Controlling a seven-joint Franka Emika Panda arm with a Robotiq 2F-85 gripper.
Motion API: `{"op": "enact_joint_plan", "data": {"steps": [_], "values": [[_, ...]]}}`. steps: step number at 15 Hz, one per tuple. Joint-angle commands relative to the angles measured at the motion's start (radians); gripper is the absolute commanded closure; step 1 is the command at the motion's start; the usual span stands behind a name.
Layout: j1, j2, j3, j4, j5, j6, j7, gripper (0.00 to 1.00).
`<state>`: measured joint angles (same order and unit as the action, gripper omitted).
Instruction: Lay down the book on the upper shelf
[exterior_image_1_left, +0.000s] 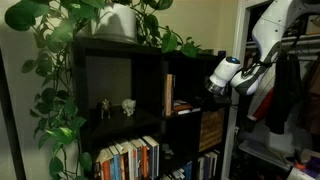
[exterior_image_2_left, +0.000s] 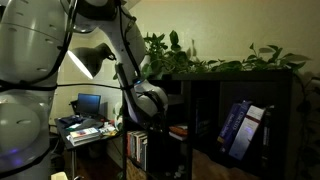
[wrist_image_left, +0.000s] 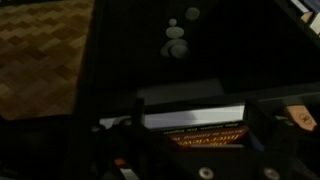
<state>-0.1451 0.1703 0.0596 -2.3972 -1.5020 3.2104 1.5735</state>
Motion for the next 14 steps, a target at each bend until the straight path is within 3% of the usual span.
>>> {"op": "enact_joint_plan", "data": {"steps": [1,2,3,5,10,14], "values": [[-0.006,-0.037,0.048,-0.075,0.187,-0.03,-0.171,0.0],[-0.011,-0.043,0.067,-0.079,0.235,-0.041,-0.211,0.0],[-0.014,-0.049,0.085,-0.078,0.275,-0.053,-0.245,0.25],[-0.01,-0.074,0.105,-0.054,0.325,-0.098,-0.284,0.32],[0.001,-0.122,0.101,0.027,0.322,-0.219,-0.295,0.65],[-0.004,-0.119,0.114,0.015,0.432,-0.255,-0.374,0.92]]}}
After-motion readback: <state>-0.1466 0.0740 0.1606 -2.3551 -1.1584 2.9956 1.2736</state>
